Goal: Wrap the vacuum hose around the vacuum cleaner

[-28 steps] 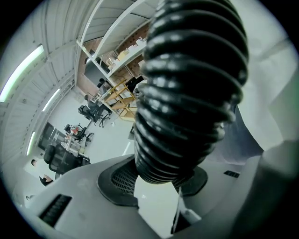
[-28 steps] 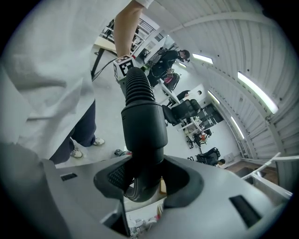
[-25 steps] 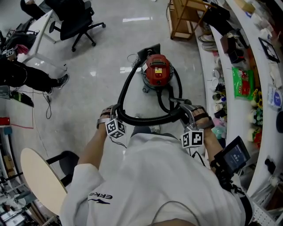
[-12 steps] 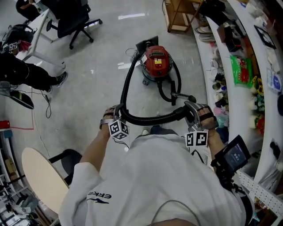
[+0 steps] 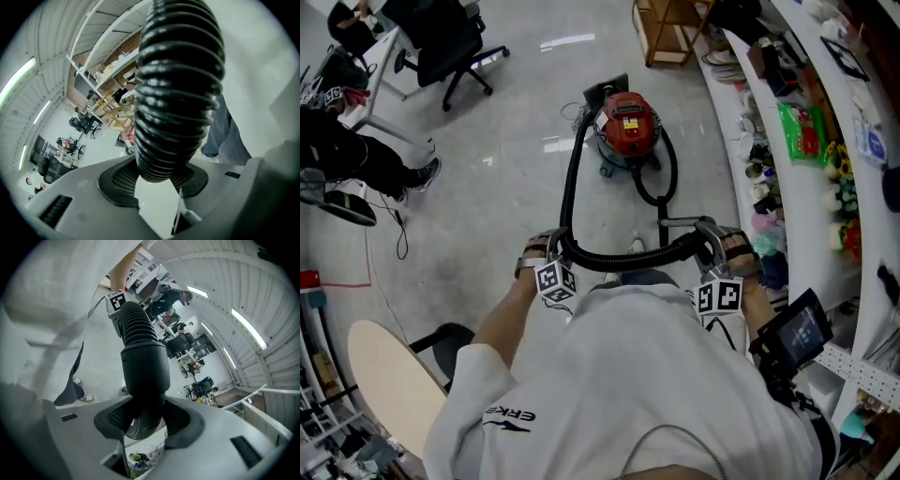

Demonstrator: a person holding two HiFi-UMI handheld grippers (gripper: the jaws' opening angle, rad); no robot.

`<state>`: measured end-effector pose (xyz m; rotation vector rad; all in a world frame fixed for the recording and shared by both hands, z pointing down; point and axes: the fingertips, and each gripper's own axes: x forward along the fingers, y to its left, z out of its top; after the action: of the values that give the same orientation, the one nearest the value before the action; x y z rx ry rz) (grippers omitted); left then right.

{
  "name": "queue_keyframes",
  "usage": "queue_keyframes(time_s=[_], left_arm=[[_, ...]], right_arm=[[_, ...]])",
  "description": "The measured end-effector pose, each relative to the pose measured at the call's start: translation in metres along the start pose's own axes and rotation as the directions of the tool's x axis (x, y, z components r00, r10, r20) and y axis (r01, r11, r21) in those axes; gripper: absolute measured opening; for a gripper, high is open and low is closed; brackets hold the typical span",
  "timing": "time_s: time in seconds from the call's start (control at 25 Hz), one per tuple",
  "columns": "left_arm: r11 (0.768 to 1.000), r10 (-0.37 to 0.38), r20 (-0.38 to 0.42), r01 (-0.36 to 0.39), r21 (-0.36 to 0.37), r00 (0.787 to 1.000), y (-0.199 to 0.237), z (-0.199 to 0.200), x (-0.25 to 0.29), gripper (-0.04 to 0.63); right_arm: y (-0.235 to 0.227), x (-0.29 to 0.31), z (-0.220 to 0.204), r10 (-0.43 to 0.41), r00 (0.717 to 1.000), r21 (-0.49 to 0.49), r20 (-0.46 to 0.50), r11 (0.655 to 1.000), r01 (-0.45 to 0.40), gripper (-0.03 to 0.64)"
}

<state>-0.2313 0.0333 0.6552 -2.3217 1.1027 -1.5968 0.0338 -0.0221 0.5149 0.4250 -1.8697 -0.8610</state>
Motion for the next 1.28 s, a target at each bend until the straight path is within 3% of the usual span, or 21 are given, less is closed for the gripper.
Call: queue_keyframes(time_s=[0.72, 1.04, 1.28], left_arm=[[0.998, -0.069, -0.001, 0.069, 0.003, 0.998, -0.092, -0.014, -0.037, 0.172], [0.996, -0.088, -0.03, 0.088, -0.004, 0.996, -0.134, 0.017, -0.028, 0.172], [0.995, -0.097, -0.069, 0.098, 0.016, 0.993, -0.16, 0.053, -0.019, 0.172]], right_arm=[[0.076, -0.05, 0.007, 0.062, 0.996, 0.021, -0.065, 0.998, -0.061, 0.173], [0.088, -0.062, -0.028, 0.075, 0.996, 0.023, -0.049, 0.997, -0.074, 0.173], [0.097, -0.071, -0.08, 0.061, 0.996, 0.001, -0.059, 0.998, -0.061, 0.173]])
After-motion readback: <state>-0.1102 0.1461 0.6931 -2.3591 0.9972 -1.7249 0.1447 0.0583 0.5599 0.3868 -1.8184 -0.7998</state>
